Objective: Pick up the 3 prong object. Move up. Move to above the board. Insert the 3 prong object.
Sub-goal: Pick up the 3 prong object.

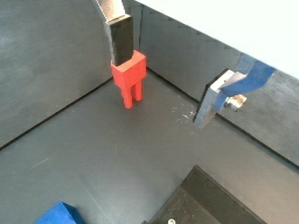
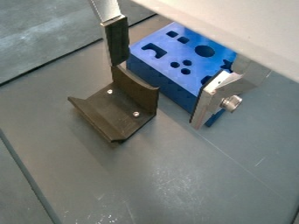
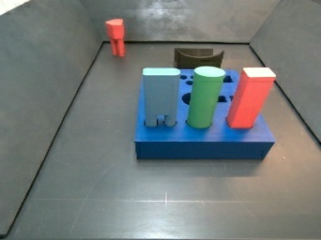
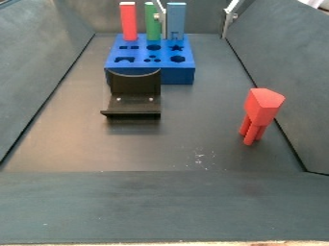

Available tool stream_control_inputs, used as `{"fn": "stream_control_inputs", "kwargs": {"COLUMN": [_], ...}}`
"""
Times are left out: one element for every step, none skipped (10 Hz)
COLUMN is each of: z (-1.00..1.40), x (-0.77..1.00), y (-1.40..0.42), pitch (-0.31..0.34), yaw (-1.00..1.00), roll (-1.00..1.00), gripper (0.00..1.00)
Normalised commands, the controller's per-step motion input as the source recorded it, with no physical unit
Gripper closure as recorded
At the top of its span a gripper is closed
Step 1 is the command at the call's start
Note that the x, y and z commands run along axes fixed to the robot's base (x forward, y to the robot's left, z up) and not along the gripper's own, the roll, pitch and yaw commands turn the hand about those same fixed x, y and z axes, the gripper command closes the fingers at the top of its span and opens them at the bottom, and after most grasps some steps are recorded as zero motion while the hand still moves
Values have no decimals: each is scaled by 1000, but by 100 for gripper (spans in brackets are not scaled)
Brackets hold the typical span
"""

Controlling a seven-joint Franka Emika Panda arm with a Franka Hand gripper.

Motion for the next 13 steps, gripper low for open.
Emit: {"fn": "stream_control_inputs", "kwargs": {"z": [-20,-63,-106,-111,-83,-77,-34,-14,-17,-89,-131,-140,-151], "x": [0,0,0,0,0,0,0,0,0,-3,0,-49,-9], "y": [29,3,0,0,0,6,26,26,71,129,174,189,186], "pitch": [0,-70,-100,-120,-104,-100,-100,-114,-97,-87,-76,-59,-79], "yaw": [186,614,886,957,937,954,951,974,943,969,937,949,957], "roll": [33,-10,-43,-76,-79,-73,-81,-61,-60,-26,-24,-30,-16], "gripper": [0,0,0,0,0,0,0,0,0,0,0,0,0]}}
